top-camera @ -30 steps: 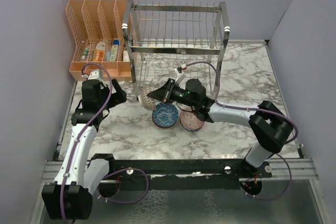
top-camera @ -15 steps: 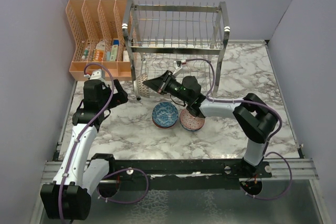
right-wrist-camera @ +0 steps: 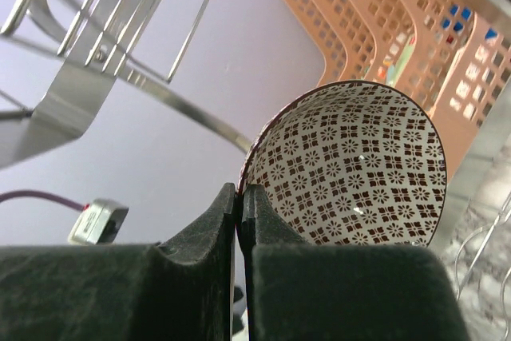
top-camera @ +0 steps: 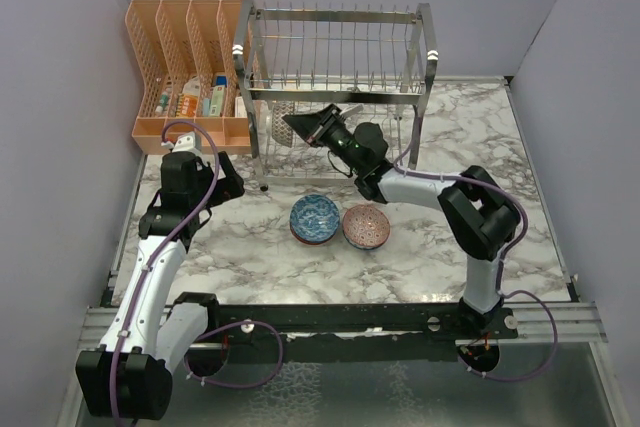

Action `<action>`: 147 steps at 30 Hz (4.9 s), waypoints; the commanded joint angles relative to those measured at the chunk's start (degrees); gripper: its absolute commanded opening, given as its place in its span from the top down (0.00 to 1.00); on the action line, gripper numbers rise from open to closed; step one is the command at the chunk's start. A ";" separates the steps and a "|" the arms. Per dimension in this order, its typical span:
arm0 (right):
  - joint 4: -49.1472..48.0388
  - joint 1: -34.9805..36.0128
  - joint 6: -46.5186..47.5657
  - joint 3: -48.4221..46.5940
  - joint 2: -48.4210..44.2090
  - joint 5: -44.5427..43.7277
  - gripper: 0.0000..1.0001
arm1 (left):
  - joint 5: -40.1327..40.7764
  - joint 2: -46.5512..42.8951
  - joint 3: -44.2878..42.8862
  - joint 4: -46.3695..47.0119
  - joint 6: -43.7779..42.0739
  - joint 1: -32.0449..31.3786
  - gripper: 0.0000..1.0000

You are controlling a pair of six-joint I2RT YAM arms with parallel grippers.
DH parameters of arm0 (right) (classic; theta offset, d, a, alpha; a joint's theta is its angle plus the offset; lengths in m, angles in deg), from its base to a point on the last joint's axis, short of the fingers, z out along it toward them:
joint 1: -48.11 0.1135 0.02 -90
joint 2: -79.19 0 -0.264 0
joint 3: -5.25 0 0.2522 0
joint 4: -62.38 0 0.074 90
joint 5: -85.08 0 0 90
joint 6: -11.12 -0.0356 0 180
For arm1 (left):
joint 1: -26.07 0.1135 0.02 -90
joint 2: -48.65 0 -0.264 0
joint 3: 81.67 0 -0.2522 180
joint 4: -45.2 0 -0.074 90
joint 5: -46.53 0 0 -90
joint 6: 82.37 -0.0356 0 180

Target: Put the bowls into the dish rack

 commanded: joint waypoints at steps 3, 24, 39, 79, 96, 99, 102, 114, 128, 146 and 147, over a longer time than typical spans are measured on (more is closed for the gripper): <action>-5.10 -2.07 -0.41 -7.84 6.63 -2.28 0.99 | 1.41 -0.43 -1.46 -0.36 -0.49 -0.42 0.01; -5.46 -8.77 -9.64 -30.88 28.01 12.62 0.99 | 1.84 0.84 -1.47 -0.73 -0.69 -0.78 0.01; -6.69 -10.59 -13.61 -36.79 35.40 16.13 0.99 | 1.69 1.26 -1.48 -0.76 -0.67 -0.94 0.01; -2.95 -11.94 -8.55 -36.47 35.90 17.42 0.51 | 1.39 1.61 -1.61 -0.45 -0.98 -1.05 0.01; -12.83 -11.94 -10.70 -20.19 25.63 19.22 0.48 | 1.40 1.48 -1.62 -0.23 -1.08 -0.54 0.01; -12.65 -11.94 -11.83 -19.69 24.60 23.19 0.48 | 1.28 1.41 -1.49 -0.15 -1.11 -0.30 0.01; -8.00 -11.85 -13.02 -20.45 23.53 29.21 0.48 | 1.36 1.29 -1.40 -0.12 -1.04 -0.10 0.01; 3.93 -11.54 -11.94 -8.22 11.14 40.46 0.49 | 1.22 0.61 -1.20 0.08 -0.99 0.66 0.01; 6.90 -8.77 -7.87 11.00 -2.93 44.45 0.49 | 0.51 0.55 -0.86 0.49 -0.85 1.59 0.01; 42.59 -2.55 13.04 25.76 -32.22 42.35 0.49 | 0.05 0.02 -0.59 0.67 -0.54 1.86 0.01; 44.57 -2.23 13.84 26.48 -33.65 40.72 0.49 | -0.04 -0.05 -0.52 0.67 -0.54 1.84 0.01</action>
